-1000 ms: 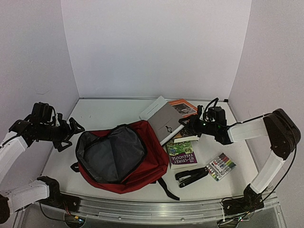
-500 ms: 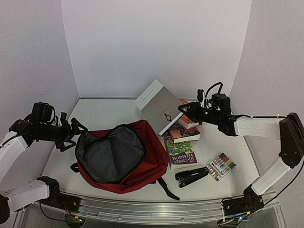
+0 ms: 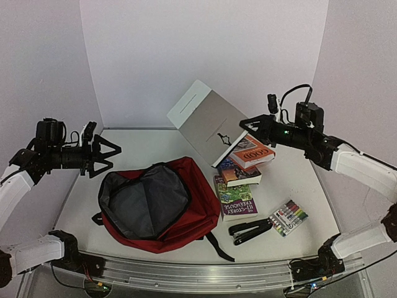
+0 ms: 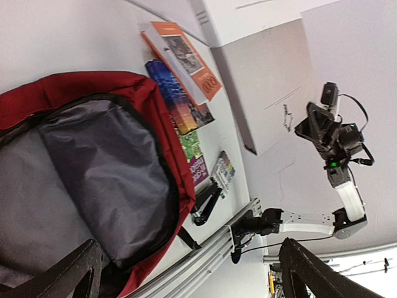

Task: Pack the student bag
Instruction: Pick up the book from the center of the board.

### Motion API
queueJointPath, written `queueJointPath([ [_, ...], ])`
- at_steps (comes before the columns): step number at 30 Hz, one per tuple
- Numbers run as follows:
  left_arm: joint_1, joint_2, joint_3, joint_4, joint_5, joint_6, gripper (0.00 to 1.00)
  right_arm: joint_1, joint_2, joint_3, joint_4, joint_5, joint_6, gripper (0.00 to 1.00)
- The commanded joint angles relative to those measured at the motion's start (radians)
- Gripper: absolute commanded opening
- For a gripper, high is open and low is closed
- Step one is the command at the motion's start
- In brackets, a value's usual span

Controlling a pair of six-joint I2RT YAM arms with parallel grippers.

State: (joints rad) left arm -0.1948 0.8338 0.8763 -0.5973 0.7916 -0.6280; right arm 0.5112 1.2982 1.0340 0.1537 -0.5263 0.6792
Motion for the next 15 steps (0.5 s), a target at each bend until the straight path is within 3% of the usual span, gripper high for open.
queueJointPath([
  [1, -0.013, 0.039, 0.065, 0.125, 0.166, 0.032, 1.0, 0.024, -0.078, 0.028, -0.055, -0.122, -0.006, 0.3],
  [15, -0.087, 0.229, 0.085, 0.238, 0.264, 0.083, 1.0, 0.076, -0.096, 0.012, -0.1, -0.368, 0.039, 0.28],
])
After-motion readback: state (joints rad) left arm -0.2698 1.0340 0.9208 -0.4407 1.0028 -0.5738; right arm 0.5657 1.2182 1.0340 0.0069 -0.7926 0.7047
